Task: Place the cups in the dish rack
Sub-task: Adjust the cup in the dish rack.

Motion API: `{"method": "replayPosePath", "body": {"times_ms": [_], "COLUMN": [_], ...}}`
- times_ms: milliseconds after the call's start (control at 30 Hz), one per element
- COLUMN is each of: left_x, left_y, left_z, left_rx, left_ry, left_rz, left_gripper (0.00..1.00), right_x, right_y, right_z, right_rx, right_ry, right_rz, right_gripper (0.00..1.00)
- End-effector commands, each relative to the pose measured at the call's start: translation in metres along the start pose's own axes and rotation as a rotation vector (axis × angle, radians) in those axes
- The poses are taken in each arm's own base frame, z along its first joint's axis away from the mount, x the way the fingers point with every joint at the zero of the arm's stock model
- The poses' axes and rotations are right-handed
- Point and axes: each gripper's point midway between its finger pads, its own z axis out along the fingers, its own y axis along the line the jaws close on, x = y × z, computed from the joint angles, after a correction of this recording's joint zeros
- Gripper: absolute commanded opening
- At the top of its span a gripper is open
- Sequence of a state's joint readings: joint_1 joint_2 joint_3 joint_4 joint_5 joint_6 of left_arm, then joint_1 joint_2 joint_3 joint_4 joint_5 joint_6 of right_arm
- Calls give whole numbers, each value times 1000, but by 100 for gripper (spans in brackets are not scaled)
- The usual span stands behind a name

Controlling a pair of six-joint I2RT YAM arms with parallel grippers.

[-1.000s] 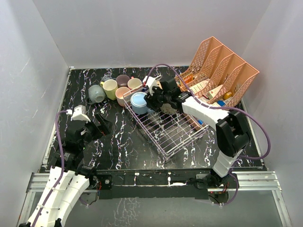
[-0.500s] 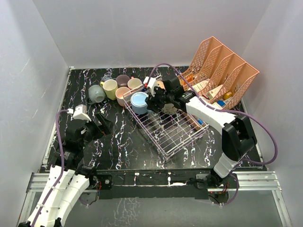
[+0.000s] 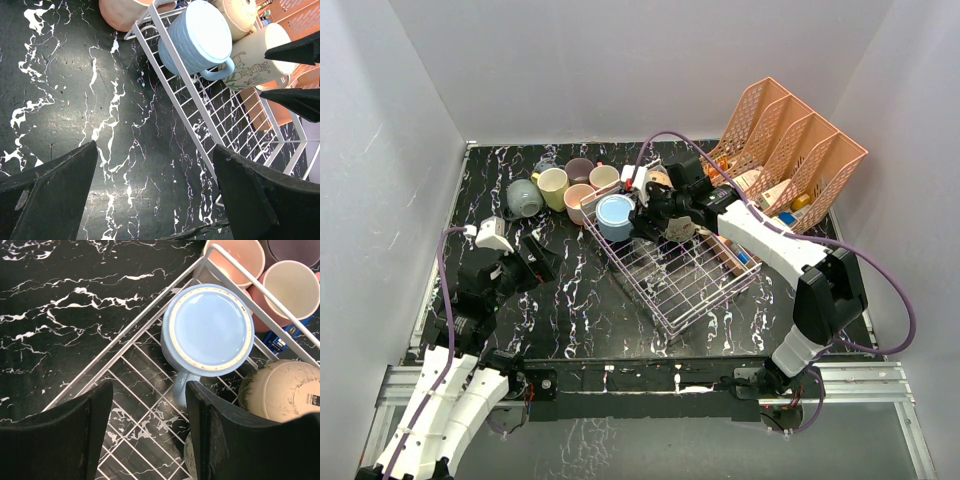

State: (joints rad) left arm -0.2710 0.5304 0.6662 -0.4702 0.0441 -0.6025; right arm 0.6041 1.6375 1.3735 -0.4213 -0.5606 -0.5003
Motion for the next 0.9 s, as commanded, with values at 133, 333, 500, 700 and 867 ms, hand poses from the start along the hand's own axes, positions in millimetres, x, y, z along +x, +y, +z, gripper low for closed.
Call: {"method": "replayPosePath", "body": {"times_ms": [133,333,500,700,867], "left_x": [-7,-5,-3,1,3], "left_y": [-14,-18,-17,-13,-10], "left_z": [-1,2,2,2,6], "left_rx": [64,85,84,82,69], "left_ry": [-20,-9,-10,-14,-8], "left_rz": [-19,-44,-57,-65,-54], "left_gripper": [97,97,97,97,97], "right_x": [-58,-75,-79,-77,-70], "right_y": [17,27,28,22,-6], "right_z": [-31,-32,-24,-13,-1], "right_rx": [-86,-172,-231,-232,-106], "right_ry": [-134,-196,-224,-215,-117], "right_rz": [-131,-188,-261,-272,-224], "right_gripper": [62,62,64,65,64]}}
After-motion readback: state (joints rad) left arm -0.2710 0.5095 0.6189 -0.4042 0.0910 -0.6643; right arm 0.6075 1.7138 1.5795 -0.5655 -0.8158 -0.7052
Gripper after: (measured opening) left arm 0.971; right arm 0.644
